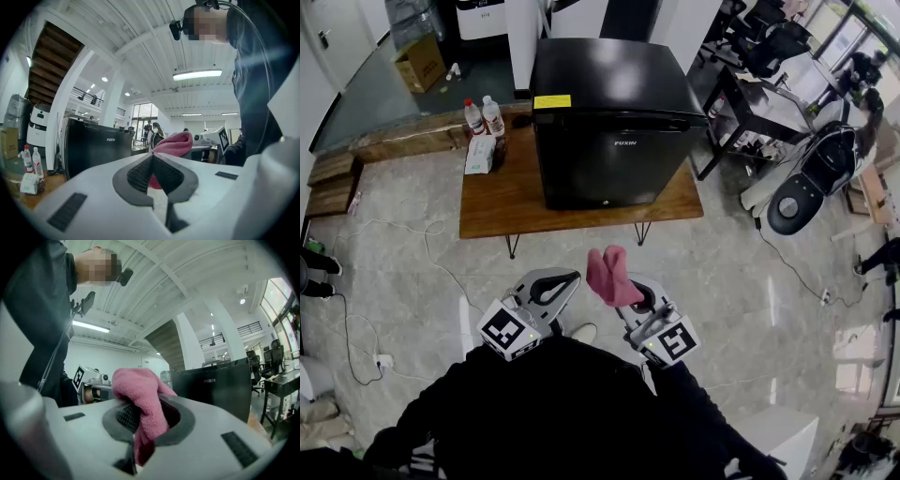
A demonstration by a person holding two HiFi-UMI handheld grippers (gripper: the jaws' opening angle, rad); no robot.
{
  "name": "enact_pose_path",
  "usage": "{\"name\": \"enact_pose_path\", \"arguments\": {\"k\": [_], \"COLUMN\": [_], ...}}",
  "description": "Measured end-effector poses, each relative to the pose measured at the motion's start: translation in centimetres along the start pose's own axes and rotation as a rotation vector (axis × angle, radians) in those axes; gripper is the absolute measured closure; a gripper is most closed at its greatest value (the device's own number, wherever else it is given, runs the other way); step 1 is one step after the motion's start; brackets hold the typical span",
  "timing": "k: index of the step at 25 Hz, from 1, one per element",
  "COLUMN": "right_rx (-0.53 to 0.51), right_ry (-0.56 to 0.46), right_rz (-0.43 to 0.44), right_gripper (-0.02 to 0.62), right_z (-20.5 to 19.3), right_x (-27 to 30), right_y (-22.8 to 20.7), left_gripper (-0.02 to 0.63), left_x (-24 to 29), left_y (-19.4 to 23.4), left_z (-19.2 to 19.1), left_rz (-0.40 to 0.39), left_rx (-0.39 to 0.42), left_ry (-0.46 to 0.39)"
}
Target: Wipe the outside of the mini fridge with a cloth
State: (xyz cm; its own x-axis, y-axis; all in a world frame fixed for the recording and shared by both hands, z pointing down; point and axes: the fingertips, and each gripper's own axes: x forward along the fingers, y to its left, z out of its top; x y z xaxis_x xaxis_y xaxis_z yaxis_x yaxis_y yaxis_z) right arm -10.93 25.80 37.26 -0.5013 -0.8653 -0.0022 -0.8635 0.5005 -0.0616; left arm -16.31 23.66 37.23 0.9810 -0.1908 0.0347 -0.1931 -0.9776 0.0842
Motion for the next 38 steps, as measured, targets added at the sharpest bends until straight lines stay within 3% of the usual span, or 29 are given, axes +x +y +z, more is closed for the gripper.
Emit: {"name": "enact_pose_path", "arguments": {"k": [12,17,24,29,38], "right_rx": [0.013,0.054,-0.031,-0.107,-0.076], "right_ry": [0.004,-0.037,-0.037,-0.009,0.039], "right_rz": [-0.013,-0.015,-0.037,-0.082,-0.128], "right_gripper": [0.543,0.543,0.543,0.543,0.543], "right_z": [-0.8,-0.4,1.7,2.9,2.5], "right_x": [-0.5,-0.4,2.3,5.8,11.7], "right_y": [0.0,-0.6,-2.8,-5.3,-9.0], "left_gripper": [0.600,0.600,0.600,0.600,0.600], "left_x": [-0.2,-0.3,0.3,1.1,2.6], "left_y": [-0.3,0.2,2.8,5.7,11.0], "left_z": [-0.3,-0.5,1.9,3.0,4.0], "left_rz": [0.023,0.046,0.105,0.151,0.213], "left_rx": [-0.007,0.000,0.020,0.053,0.063], "left_ry": [0.005,0.010,-0.020,0.004,0.003]}}
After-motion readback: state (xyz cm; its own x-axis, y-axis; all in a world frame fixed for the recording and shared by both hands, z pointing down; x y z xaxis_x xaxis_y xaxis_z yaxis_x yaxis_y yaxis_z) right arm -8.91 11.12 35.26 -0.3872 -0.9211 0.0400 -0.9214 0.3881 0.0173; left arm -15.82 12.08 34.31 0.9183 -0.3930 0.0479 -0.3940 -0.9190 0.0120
